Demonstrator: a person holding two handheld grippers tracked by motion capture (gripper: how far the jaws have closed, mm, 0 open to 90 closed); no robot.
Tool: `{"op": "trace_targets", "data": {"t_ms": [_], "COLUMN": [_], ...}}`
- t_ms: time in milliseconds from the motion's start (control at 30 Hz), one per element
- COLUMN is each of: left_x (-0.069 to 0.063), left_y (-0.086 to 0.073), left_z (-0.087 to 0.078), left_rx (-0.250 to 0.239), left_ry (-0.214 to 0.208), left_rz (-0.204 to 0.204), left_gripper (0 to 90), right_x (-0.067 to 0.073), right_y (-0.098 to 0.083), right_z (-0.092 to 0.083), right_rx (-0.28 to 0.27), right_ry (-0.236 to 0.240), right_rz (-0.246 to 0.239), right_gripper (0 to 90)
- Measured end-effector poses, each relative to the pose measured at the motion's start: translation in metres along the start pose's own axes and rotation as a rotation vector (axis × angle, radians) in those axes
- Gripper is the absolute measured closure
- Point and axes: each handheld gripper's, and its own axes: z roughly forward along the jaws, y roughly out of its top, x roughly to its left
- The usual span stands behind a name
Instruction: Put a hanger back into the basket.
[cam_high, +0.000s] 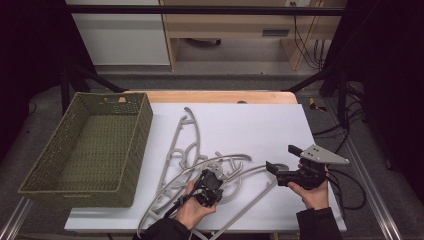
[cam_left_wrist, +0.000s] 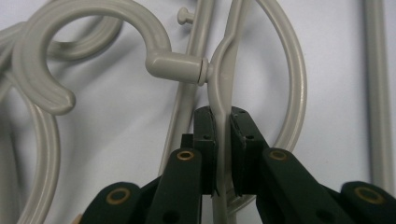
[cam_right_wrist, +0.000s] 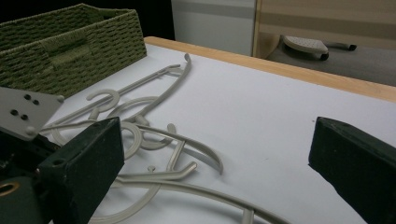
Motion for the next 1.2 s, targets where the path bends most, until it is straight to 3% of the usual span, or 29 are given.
{"op": "trace_targets", "data": {"t_ms": [167,500,800,1200], "left_x": [0.006,0.018,0.038,0.064], "left_y": [0.001,0.005,0.013,0.024], "left_z": [-0.016,-0.048,-0.075,-0.124], "left_rx": [-0.038,-0.120,-0.151,-0.209], "left_ry": [-0.024,-0.034,-0.005,0.018], "left_rz": [-0.023,-0.023,-0.018,-0.025], "left_gripper": [82.3,82.4,82.4,82.4], "right_x": [0.000,-0.001,-0.002,-0.003], "right_y": [0.000,0.002,0.002,0.002], "right_z": [0.000,-0.004,-0.007,-0.008], "right_rx": [0.000,-0.018,-0.024,-0.025], "right_ry": [0.000,0.000,-0.002,-0.005], "right_rz": [0.001,0.018,0.021,0.020], "right_gripper": [3.8,3.8,3.6,3.6]}}
